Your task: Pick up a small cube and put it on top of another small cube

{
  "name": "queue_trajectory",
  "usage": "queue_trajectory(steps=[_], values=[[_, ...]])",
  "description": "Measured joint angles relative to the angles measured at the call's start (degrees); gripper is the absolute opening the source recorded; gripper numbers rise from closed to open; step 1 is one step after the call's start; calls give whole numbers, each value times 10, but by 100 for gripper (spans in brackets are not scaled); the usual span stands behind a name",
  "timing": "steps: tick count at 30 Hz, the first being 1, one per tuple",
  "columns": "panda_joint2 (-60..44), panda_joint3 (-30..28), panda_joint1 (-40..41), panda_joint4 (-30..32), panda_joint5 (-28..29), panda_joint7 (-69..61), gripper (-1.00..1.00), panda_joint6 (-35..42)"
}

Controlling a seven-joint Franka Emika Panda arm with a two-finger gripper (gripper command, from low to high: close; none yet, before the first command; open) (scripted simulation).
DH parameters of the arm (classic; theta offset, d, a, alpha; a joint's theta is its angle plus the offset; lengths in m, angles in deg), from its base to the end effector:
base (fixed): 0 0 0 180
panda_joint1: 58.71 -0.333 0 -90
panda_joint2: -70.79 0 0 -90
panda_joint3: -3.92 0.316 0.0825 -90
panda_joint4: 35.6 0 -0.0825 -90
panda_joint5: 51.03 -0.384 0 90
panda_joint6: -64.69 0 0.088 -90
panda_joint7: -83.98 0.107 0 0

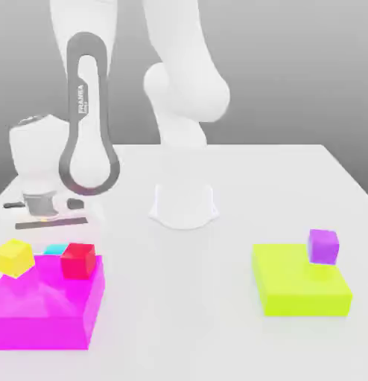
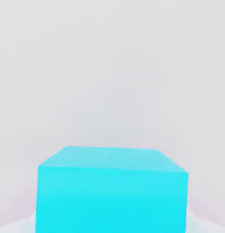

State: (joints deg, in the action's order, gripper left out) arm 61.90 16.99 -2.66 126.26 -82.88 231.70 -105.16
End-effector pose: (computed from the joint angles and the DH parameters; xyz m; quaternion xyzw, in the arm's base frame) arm 0.2355 -0.2612 0.1569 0.3598 0.9308 0.0566 0.0307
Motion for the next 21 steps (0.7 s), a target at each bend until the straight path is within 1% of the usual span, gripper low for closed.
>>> queue_trajectory(steps=[4, 8, 13, 18, 21], values=[[23, -4, -2, 4, 9, 8, -100, 16], [46, -14, -5, 10, 40, 32, -100, 27], [72, -29, -2, 21, 111, 85, -100, 37], [93, -40, 17, 32, 214, 160, -100, 47], [93, -36, 39, 32, 213, 160, -100, 45]])
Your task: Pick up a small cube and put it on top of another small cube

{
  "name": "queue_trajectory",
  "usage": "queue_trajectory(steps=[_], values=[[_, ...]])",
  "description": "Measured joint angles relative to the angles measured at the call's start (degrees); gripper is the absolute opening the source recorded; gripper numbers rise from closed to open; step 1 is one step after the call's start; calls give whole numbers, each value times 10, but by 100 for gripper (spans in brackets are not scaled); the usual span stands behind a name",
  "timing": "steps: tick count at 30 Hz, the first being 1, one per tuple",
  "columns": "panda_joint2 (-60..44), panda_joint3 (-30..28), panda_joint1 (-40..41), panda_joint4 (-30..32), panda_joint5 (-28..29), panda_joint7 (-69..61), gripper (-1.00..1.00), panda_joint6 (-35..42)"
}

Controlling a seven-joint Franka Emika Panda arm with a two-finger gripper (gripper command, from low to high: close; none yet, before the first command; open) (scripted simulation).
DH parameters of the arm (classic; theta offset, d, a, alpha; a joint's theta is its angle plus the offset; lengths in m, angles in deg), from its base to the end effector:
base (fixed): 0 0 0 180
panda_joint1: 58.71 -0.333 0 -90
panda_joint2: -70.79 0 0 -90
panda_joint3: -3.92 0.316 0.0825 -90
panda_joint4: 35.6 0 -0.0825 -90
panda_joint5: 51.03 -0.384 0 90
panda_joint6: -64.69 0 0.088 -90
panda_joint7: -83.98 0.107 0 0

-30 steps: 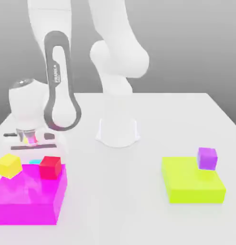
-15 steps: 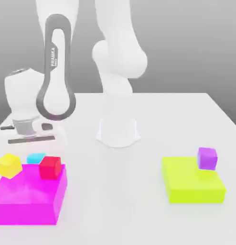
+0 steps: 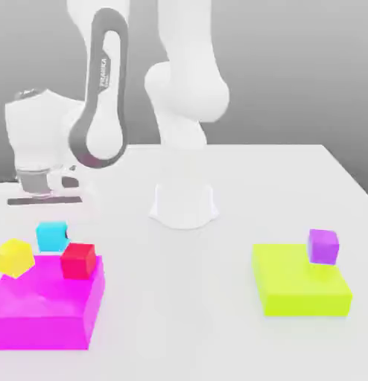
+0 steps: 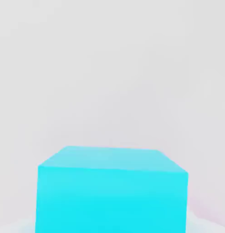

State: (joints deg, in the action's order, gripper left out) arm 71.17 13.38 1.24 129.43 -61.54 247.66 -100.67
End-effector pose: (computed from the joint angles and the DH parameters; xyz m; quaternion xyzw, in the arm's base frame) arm 0.2144 -0.2769 0.1949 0.3771 0.9259 0.0159 0.0179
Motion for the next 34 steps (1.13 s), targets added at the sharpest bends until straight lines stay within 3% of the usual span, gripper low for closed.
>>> queue_trajectory(steps=[8, 11, 13, 25, 30, 31, 34], values=[[0, 11, 59, 0, -1, -1, -100, -4], [65, 88, 36, -20, 75, 14, -100, 93], [93, 105, 15, -32, 83, 0, -100, 136], [200, 110, -95, -76, 7, -118, -100, 275], [126, 124, -92, -59, 21, -111, -100, 185], [110, 126, -91, -55, 25, -107, 100, 166], [110, 126, -91, -55, 25, -107, 100, 166]])
